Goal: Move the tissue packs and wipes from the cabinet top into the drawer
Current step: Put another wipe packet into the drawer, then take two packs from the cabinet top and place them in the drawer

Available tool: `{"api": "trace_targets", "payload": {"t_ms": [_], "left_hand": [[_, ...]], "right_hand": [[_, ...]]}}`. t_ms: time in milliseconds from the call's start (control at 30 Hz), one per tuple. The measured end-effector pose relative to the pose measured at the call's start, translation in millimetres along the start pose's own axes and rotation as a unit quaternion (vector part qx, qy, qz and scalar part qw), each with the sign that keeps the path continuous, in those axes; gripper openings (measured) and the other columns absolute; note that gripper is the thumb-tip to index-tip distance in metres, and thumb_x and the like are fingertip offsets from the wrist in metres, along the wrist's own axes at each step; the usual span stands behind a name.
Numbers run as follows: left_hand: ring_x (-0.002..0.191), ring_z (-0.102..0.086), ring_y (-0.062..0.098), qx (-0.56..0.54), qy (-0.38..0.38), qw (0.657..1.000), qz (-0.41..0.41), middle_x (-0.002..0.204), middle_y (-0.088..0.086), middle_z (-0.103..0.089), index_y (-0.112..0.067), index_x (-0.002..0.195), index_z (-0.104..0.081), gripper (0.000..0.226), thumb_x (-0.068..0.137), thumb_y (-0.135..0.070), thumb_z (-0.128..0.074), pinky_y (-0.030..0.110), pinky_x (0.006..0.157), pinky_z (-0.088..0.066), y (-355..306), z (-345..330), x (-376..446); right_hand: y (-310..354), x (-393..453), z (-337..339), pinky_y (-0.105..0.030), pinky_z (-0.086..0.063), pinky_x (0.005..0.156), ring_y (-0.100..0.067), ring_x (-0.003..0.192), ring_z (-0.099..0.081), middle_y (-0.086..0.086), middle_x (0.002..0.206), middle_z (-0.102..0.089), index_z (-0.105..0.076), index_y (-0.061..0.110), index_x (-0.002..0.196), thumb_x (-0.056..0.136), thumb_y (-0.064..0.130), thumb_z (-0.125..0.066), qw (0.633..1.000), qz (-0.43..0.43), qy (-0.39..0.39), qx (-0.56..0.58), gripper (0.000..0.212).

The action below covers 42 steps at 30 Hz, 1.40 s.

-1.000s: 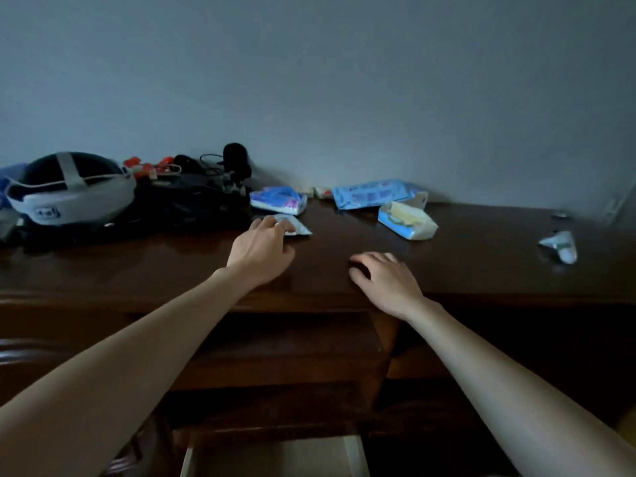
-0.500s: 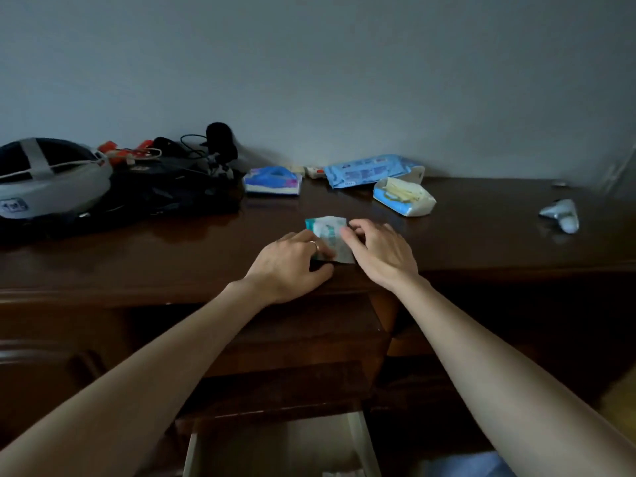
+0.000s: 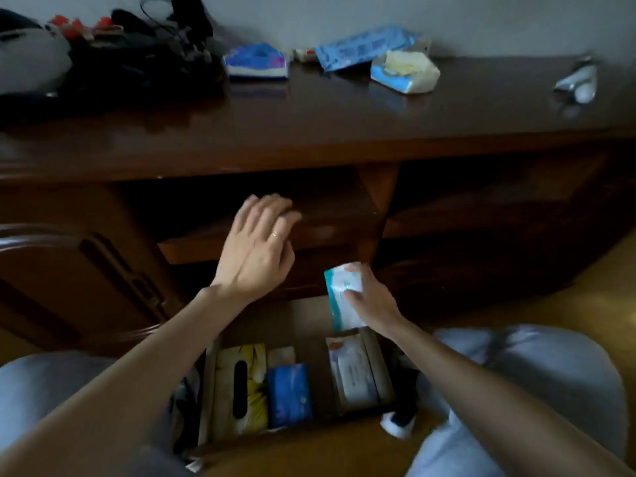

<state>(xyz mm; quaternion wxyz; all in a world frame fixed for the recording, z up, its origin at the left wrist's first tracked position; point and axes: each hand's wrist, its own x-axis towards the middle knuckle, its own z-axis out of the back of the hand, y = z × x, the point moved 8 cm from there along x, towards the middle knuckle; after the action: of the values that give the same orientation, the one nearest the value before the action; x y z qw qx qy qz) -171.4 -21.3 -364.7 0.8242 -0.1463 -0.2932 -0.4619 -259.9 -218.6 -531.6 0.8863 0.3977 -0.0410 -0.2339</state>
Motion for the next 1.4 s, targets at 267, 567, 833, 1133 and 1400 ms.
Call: {"api": "trace_targets", "payload": {"t_ms": [267,567,833,1133,1400], "left_hand": [[0.130,-0.049,0.017,-0.104,0.517,0.845,0.088,0.155,-0.004,-0.032,-0.030,0.147,-0.046,0.051,0.099,-0.043,-0.054,0.039,0.102,-0.044,-4,-156,-186],[0.127,-0.053,0.018,-0.084,0.609,0.786,0.064,0.147,-0.003,-0.047,-0.028,0.150,-0.044,0.054,0.100,-0.049,-0.048,0.035,0.093,-0.048,7,-180,-231],[0.101,-0.067,0.008,-0.056,0.308,0.943,0.110,0.130,-0.015,-0.060,-0.035,0.124,-0.066,0.029,0.099,-0.037,-0.051,0.026,0.071,-0.051,17,-110,-97],[0.051,-0.063,0.020,0.026,-0.130,0.989,0.064,0.058,-0.005,-0.063,-0.025,0.083,-0.070,0.005,0.085,-0.027,-0.066,0.022,0.048,-0.032,46,79,140],[0.103,-0.064,0.033,0.056,0.088,0.979,0.176,0.116,0.007,-0.065,-0.025,0.115,-0.066,0.029,0.090,-0.035,-0.056,0.040,0.078,-0.049,129,8,267]], "right_hand": [[-130,-17,-130,-0.042,-0.047,0.101,-0.032,0.132,-0.052,-0.012,0.146,-0.052,-0.043,0.022,0.146,0.102,0.025,-0.053,0.937,-0.069,0.159,-0.303,0.045],[-135,-12,-141,-0.041,-0.036,0.104,-0.028,0.125,-0.044,-0.008,0.133,-0.054,-0.068,0.018,0.126,0.099,0.037,-0.056,0.778,0.080,0.129,-0.610,0.035],[11,25,-48,-0.040,-0.038,0.097,-0.026,0.119,-0.049,0.002,0.124,-0.065,-0.076,0.027,0.108,0.086,0.026,-0.069,0.865,0.203,-0.034,-0.458,0.022],[236,38,200,-0.025,-0.049,0.064,-0.011,0.090,-0.062,0.012,0.091,-0.070,-0.073,0.024,0.093,0.092,0.013,-0.058,0.804,0.464,-0.306,-0.213,0.018],[220,208,263,-0.046,-0.039,0.109,-0.031,0.139,-0.038,-0.006,0.151,-0.047,-0.043,0.026,0.149,0.093,0.040,-0.058,0.912,0.098,-0.230,-0.325,0.059]]}}
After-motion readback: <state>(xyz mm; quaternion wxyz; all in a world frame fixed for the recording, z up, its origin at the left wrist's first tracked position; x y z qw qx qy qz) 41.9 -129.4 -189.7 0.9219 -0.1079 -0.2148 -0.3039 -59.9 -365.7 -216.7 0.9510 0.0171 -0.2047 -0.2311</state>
